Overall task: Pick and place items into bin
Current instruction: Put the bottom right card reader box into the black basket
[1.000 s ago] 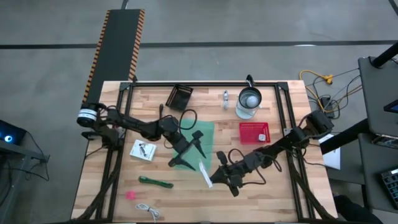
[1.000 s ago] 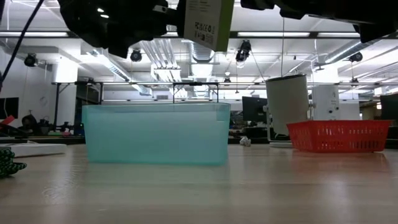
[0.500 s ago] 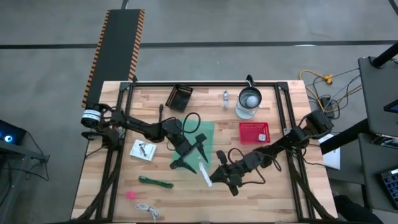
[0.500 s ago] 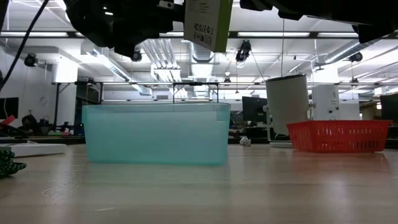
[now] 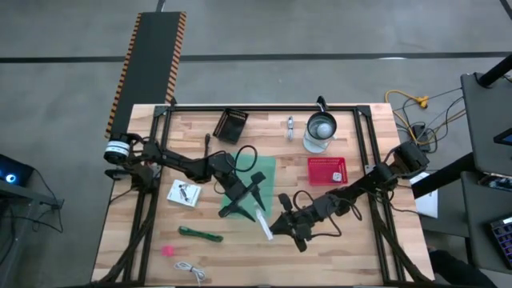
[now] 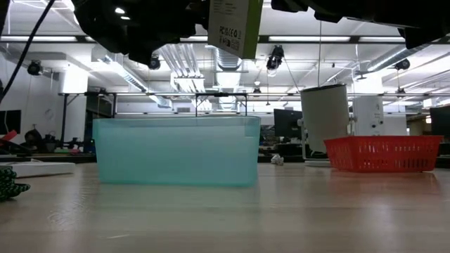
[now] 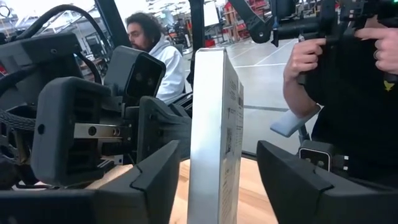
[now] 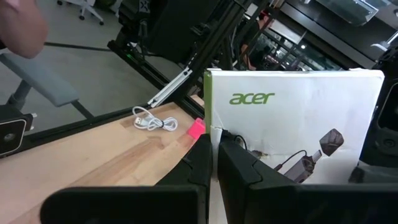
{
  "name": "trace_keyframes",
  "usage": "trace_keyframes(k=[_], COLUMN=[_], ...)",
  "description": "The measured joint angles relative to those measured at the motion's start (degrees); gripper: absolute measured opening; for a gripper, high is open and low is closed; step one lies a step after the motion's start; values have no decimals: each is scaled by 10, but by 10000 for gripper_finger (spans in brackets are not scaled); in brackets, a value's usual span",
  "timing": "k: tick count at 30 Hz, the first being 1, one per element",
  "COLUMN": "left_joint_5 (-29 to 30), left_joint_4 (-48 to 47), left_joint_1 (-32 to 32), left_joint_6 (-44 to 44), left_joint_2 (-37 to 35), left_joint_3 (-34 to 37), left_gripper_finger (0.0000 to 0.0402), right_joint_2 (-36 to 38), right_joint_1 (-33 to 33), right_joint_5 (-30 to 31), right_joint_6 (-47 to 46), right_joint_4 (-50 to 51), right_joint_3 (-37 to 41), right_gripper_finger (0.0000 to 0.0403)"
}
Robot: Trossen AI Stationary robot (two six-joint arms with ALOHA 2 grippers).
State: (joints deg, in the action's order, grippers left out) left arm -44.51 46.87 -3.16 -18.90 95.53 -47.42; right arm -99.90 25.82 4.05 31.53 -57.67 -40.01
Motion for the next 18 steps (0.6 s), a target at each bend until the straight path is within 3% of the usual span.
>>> trace_keyframes(k=[8, 18], left_joint_5=[0, 42], left_joint_4=[1, 1], left_joint_1=[0, 0], left_joint_6=[0, -1], left_joint_2=[0, -1], left_joint_3=[-1, -2], left_gripper_finger=[153, 141], right_joint_2=[0, 0], right_joint_1=[0, -1], right_joint_5=[0, 0], right_joint_6=[2, -5], right_joint_4=[-1, -13], right_joint_3=[0, 0], right_gripper_finger=[8, 8])
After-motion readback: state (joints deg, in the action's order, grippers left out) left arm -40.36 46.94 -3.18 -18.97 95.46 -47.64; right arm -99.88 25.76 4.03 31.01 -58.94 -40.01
